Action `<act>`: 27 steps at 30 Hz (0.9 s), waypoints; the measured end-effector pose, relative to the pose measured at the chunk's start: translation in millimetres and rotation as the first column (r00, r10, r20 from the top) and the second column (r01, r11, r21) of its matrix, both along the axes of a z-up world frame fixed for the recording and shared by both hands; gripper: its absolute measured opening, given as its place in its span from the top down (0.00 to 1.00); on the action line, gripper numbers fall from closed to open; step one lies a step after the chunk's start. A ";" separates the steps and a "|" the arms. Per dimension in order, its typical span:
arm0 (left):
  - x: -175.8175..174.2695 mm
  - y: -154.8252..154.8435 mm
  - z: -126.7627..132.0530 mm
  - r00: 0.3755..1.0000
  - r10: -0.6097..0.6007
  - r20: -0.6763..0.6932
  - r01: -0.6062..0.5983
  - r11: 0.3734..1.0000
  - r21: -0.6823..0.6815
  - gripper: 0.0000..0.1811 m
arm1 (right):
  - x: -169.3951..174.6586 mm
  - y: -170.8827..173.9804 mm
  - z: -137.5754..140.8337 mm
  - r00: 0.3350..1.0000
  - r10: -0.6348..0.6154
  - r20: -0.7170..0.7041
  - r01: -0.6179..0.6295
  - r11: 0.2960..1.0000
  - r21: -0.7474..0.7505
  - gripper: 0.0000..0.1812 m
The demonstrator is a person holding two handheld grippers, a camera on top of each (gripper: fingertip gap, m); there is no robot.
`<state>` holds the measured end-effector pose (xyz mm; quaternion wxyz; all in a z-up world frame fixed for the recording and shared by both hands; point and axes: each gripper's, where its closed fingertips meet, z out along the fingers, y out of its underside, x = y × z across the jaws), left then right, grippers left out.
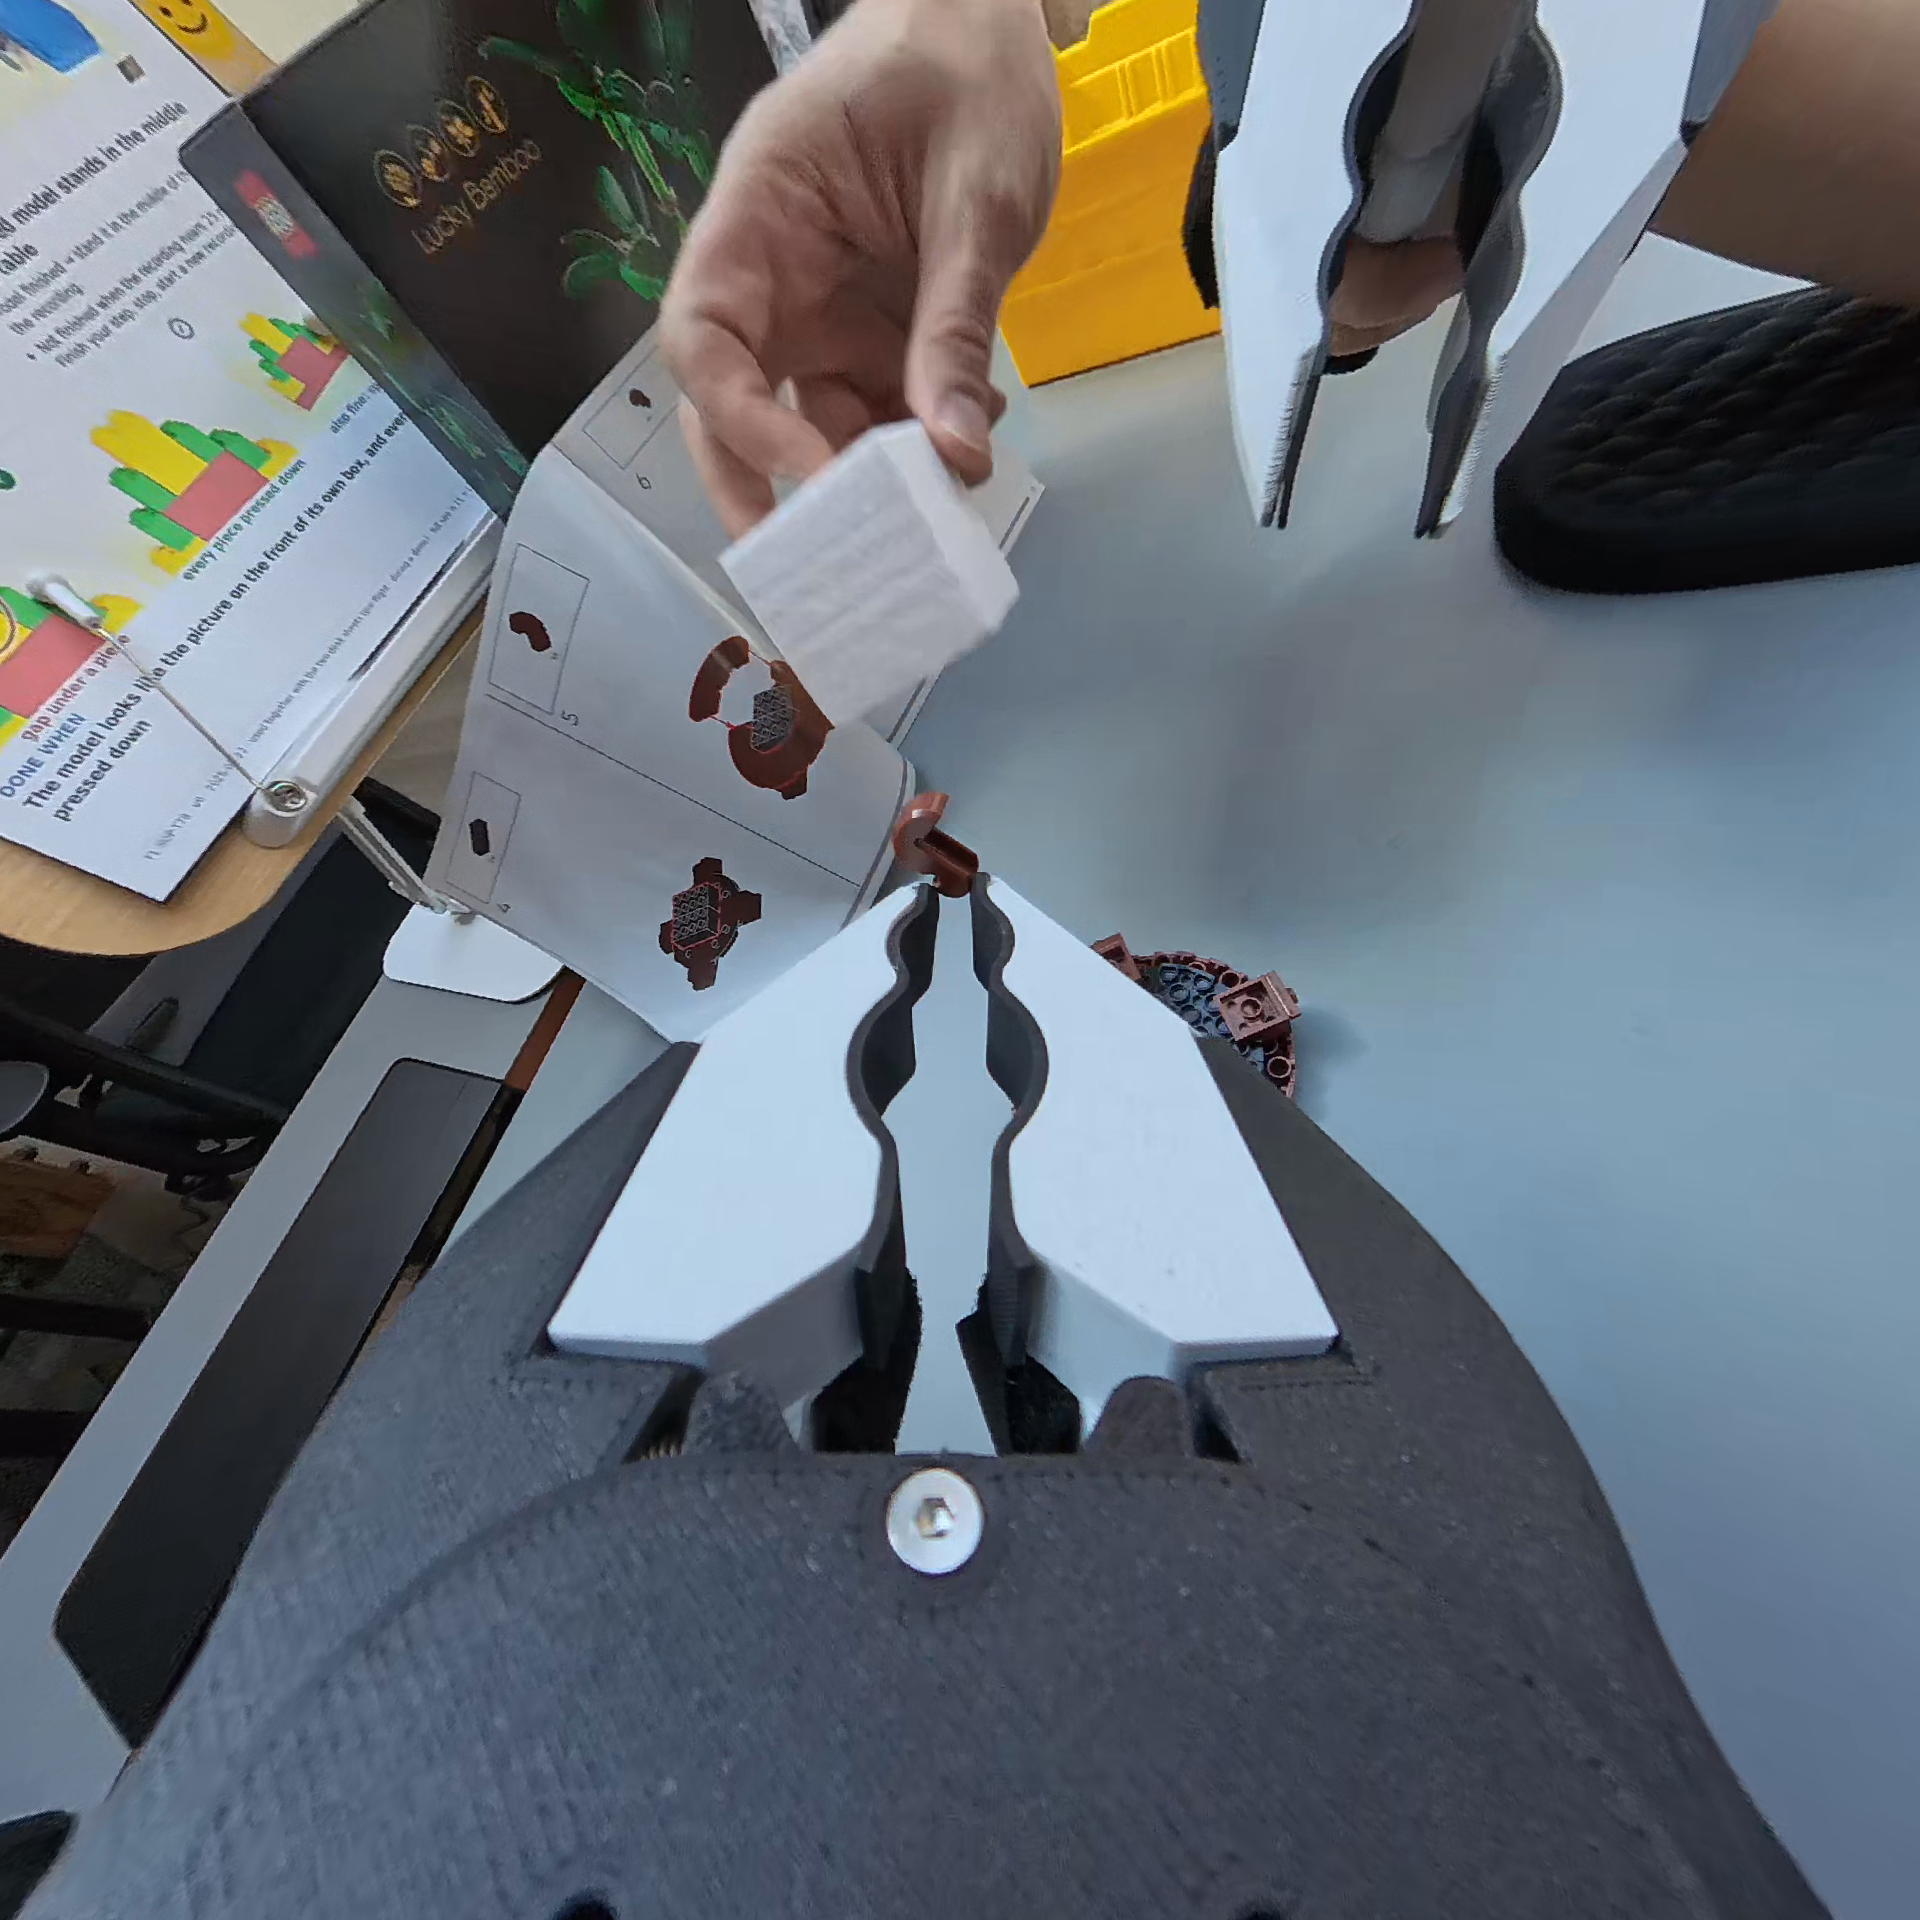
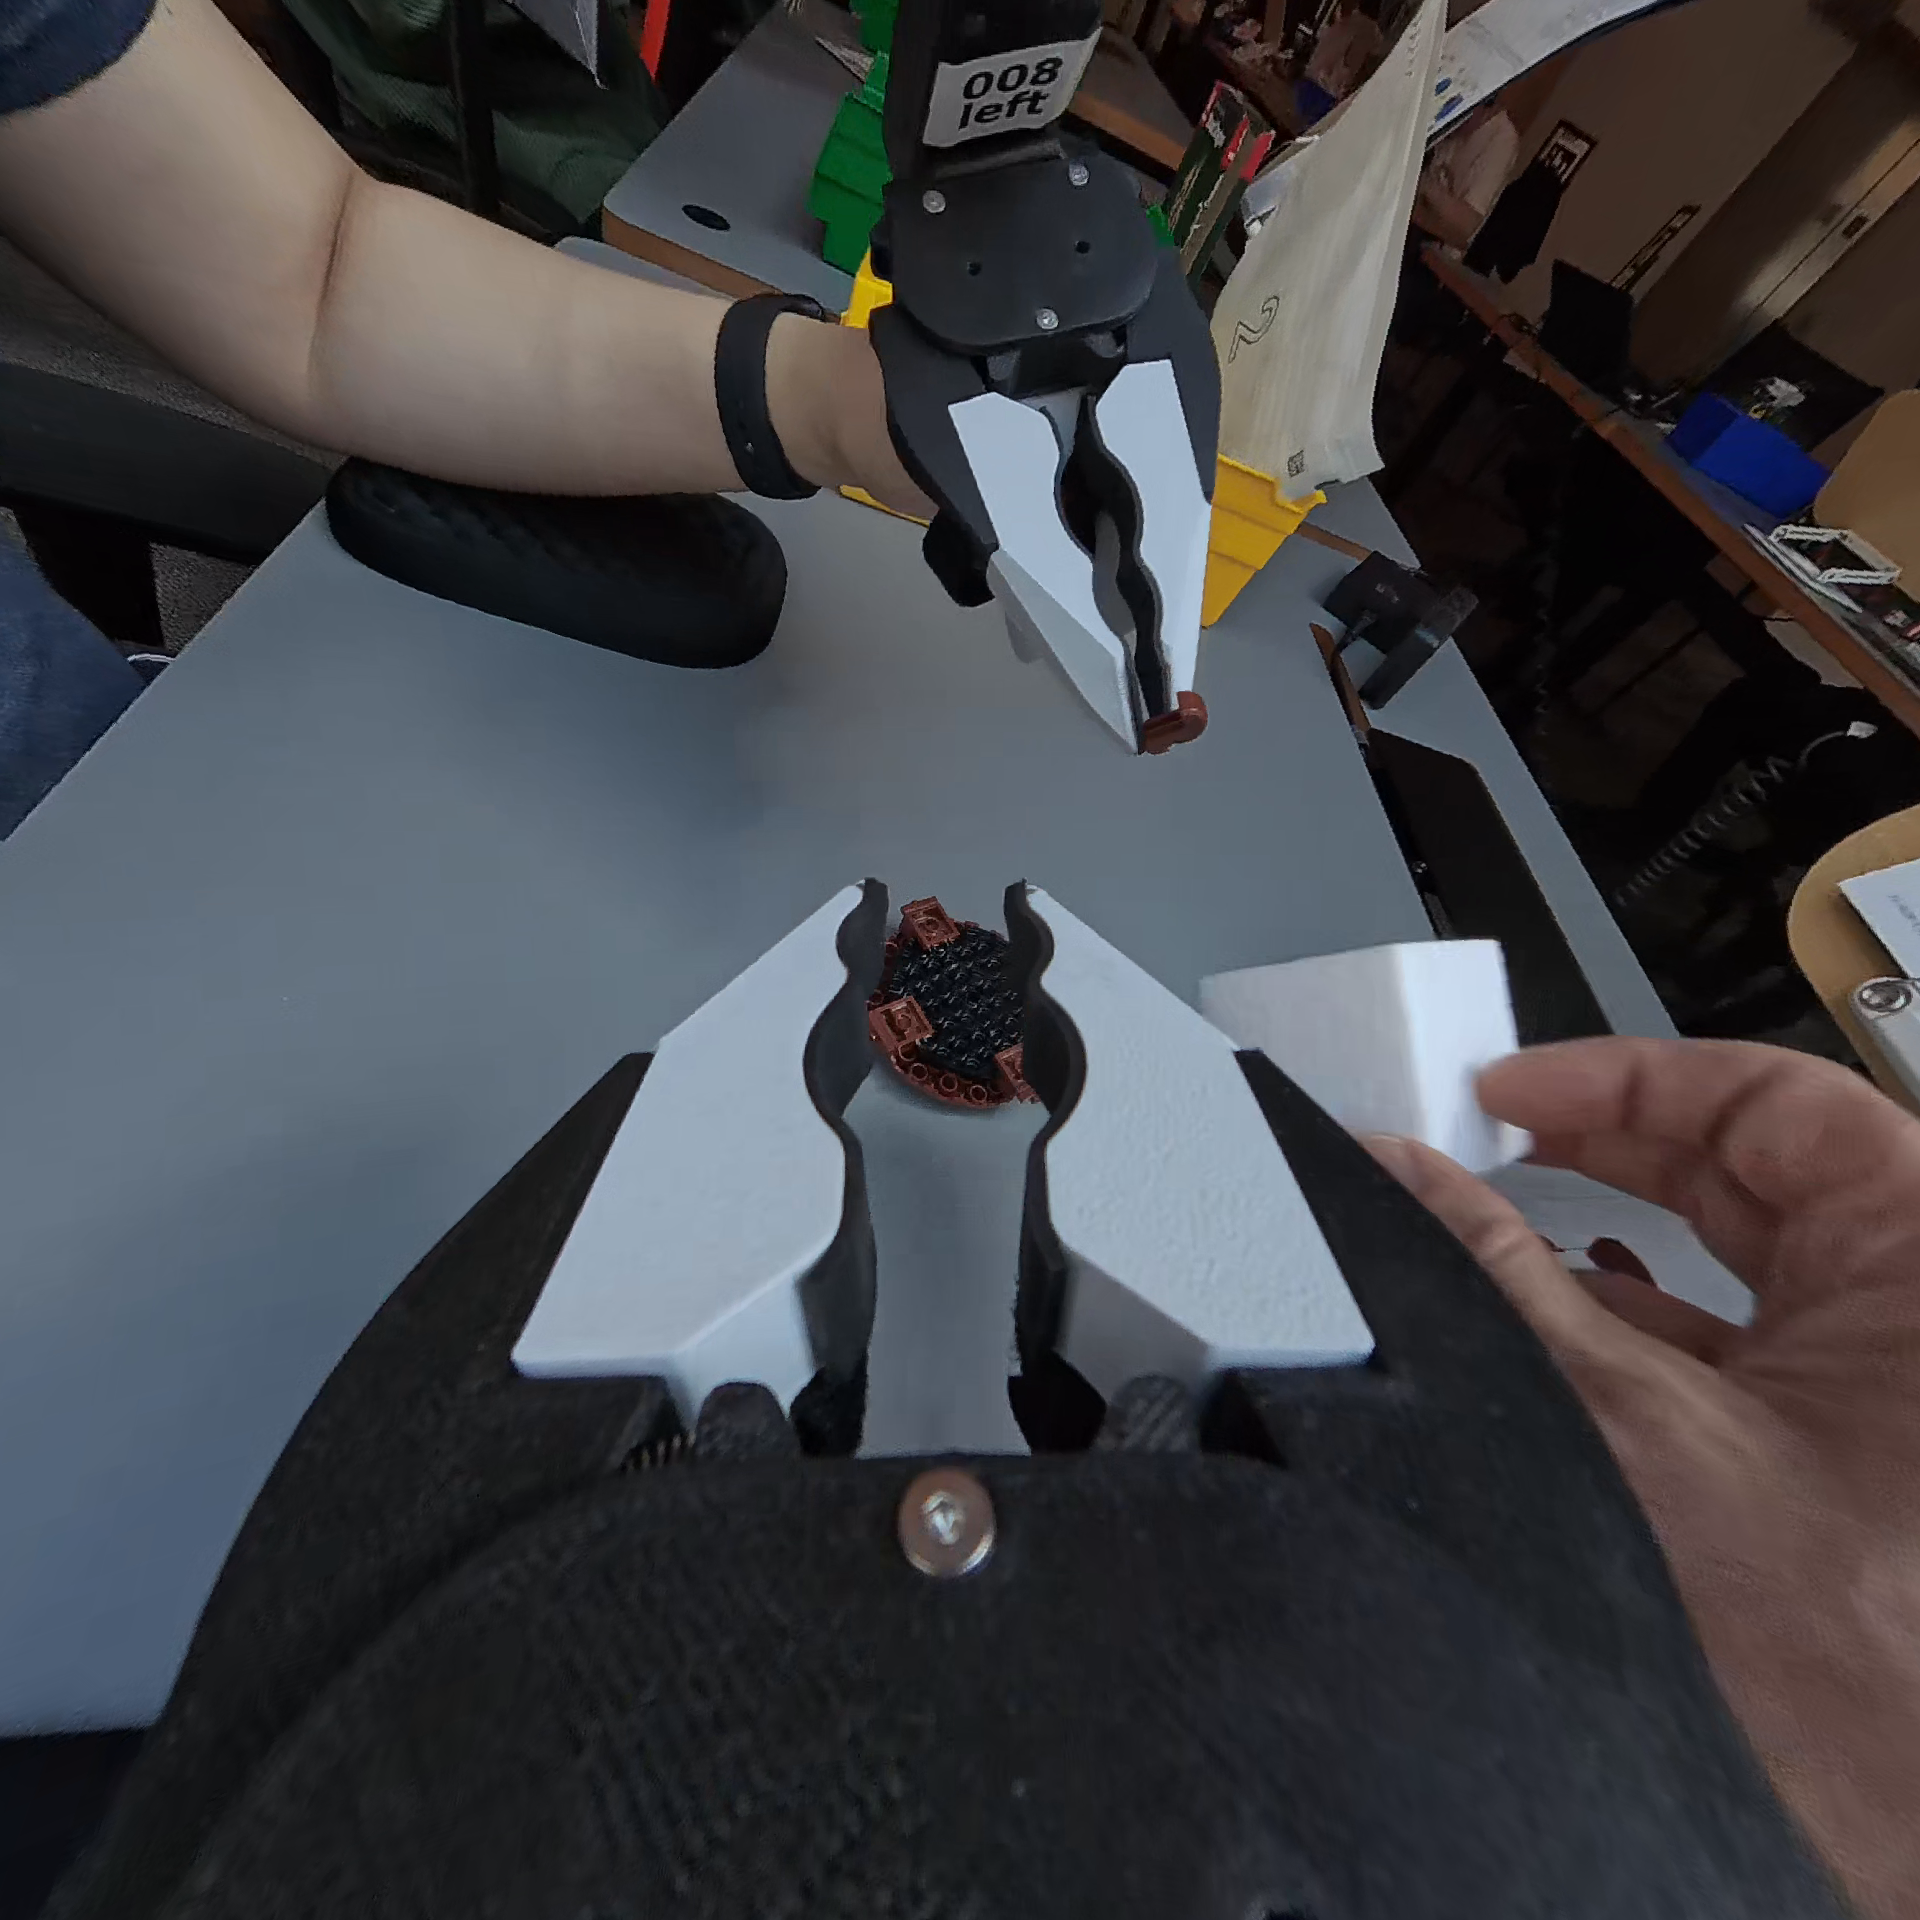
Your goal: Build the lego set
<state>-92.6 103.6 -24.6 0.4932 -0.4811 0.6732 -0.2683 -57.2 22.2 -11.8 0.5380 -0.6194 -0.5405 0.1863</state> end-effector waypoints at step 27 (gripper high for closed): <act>-12.0 9.6 15.4 0.998 0.031 0.051 -0.030 0.999 -0.014 0.98 | -0.2 -16.3 33.1 0.998 0.020 -0.056 -0.016 0.998 0.062 0.87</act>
